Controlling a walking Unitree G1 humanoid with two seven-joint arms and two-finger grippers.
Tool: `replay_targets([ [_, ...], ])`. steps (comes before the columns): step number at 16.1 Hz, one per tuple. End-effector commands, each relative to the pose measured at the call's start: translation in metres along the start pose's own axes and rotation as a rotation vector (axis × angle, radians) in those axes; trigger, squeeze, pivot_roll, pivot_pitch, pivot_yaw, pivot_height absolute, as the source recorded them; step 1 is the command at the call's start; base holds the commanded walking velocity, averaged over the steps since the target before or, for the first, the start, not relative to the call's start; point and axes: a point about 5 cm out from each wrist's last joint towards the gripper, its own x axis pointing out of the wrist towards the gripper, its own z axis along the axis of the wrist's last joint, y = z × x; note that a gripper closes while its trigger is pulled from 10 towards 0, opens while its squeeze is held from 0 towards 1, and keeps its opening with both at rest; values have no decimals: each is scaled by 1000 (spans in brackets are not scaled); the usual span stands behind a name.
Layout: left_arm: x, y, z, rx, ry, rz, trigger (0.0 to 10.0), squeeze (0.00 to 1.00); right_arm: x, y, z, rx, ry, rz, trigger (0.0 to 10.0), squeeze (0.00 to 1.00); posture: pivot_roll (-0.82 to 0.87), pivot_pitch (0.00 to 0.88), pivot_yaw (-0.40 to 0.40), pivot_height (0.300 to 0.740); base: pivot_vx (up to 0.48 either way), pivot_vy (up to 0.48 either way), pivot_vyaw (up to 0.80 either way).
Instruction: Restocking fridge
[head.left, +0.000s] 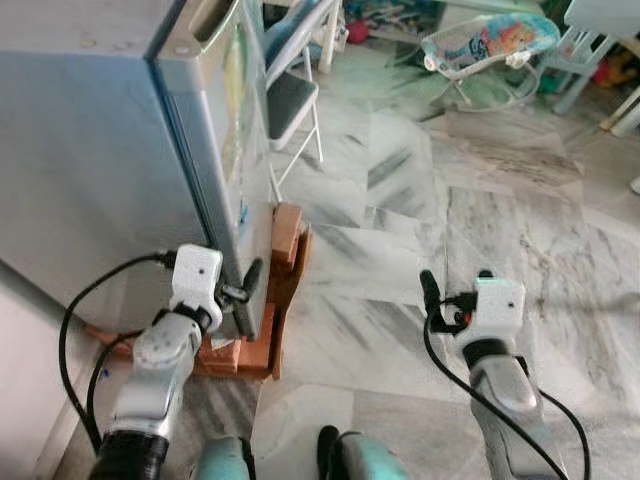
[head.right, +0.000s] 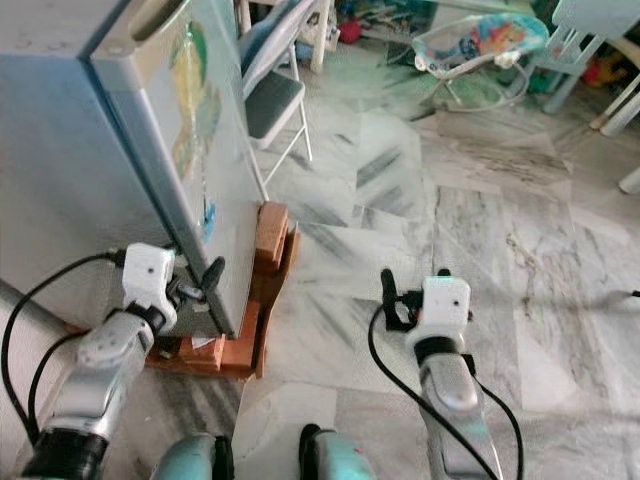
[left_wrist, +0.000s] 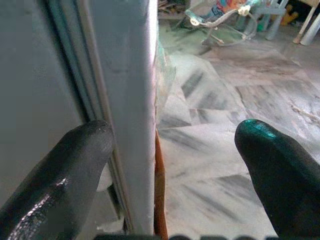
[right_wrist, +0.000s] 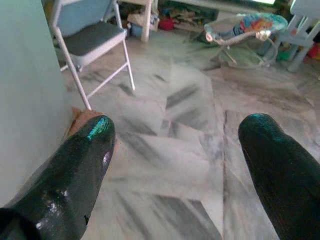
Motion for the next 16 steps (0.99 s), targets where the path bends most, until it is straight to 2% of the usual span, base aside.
replay_targets([
  [1, 4, -1, -2, 3, 5, -4, 10000, 0, -3, -6, 2, -22, 6, -7, 10000, 0, 70, 146, -89, 740, 0, 0, 0],
  [4, 15, -5, 4, 8, -10, -21, 10000, 0, -8, -10, -1, -34, 33, 4, 10000, 0, 66, 148, -89, 740, 0, 0, 0],
  [5, 24, -12, 8, 23, -19, -56, 10000, 0, -12, -13, -6, -35, 65, 6, 10000, 0, 66, 154, -88, 740, 0, 0, 0],
  [7, 32, -16, 16, 24, -37, -67, 10000, 0, -12, -14, -8, -21, 77, 6, 10000, 0, 68, 157, -88, 740, 0, 0, 0],
  [8, 45, -16, 23, 61, -43, -36, 10000, 0, -11, -11, -7, -34, 83, 23, 10000, 0, 67, 158, -87, 740, 0, 0, 0],
  [11, 56, -10, 32, 85, -45, 13, 10000, 0, -14, -8, -7, -38, 93, 42, 10000, 0, 65, 159, -84, 740, 0, 0, 0],
  [12, 66, -8, 48, 102, -77, 34, 10000, 0, -24, -10, -10, -47, 153, 90, 10000, 0, 63, 163, -80, 740, 0, 0, 0],
  [14, 76, -25, 69, 122, -140, -51, 10000, 0, -37, -17, -20, -76, 229, 132, 10000, 0, 60, 163, -79, 740, 0, 0, 0],
  [15, 79, -40, 80, 109, -175, -114, 10000, 0, -39, -20, -23, -75, 250, 129, 10000, 0, 59, 163, -79, 740, 0, 0, 0],
  [16, 80, -70, 95, 93, -228, -266, 10000, 0, -41, -24, -27, -78, 270, 120, 10000, 0, 59, 163, -79, 740, 0, 0, 0],
])
